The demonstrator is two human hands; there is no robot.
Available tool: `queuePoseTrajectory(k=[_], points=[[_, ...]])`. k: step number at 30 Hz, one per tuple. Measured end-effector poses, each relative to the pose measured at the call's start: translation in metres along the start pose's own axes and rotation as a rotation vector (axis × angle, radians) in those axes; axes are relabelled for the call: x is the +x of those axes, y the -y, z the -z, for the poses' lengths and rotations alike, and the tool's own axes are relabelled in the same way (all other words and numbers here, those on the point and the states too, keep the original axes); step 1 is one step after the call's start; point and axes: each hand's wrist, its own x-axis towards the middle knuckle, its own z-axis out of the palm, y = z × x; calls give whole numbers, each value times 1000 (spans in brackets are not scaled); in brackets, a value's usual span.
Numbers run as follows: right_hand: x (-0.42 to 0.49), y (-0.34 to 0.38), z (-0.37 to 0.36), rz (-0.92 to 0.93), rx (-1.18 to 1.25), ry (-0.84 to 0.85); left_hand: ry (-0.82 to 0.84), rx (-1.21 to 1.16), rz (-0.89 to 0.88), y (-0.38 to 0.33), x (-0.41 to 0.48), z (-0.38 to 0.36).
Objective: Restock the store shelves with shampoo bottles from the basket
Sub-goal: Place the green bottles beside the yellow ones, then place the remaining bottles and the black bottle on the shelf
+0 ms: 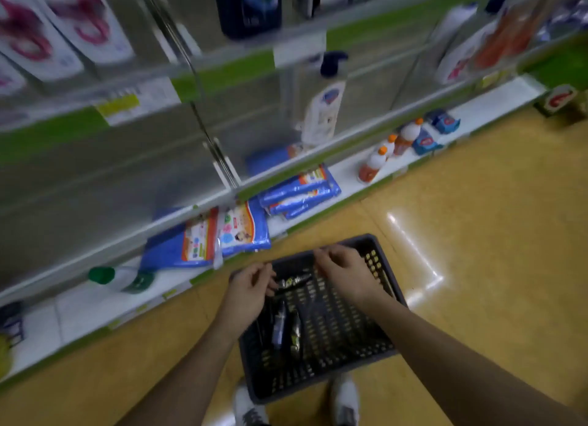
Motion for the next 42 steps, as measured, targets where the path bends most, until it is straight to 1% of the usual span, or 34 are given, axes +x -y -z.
queuePoseTrajectory(k=[4,8,15,18,23,26,29,32,34,37,39,42], points=[[13,-94,-14,-168,-22,22,75,121,107,69,18,-32],[37,-188,-38,-286,-42,98,118,184,214,147,46,-72],[79,-300,-105,-421,-72,168,91,292,281,249,91,-119],[98,-349,-135,-471,-116,189,118,325,342,285,106,-132],[125,-421,-182,-663,-245,252,131,345,405,336,125,-145],[133,-445,-210,-717,-286,232,124,333,394,350,130,-148],[137,-458,-229,-760,-261,168,112,302,388,354,134,-149],[136,-465,-243,-744,-215,82,82,264,380,355,135,-147],[134,-467,-247,-714,-128,28,70,250,367,351,136,-145],[132,-462,-234,-737,-79,-35,57,223,350,343,135,-140],[131,-454,-219,-754,30,-76,56,217,342,334,135,-136],[125,-433,-193,-726,211,-121,59,192,347,317,131,-130]])
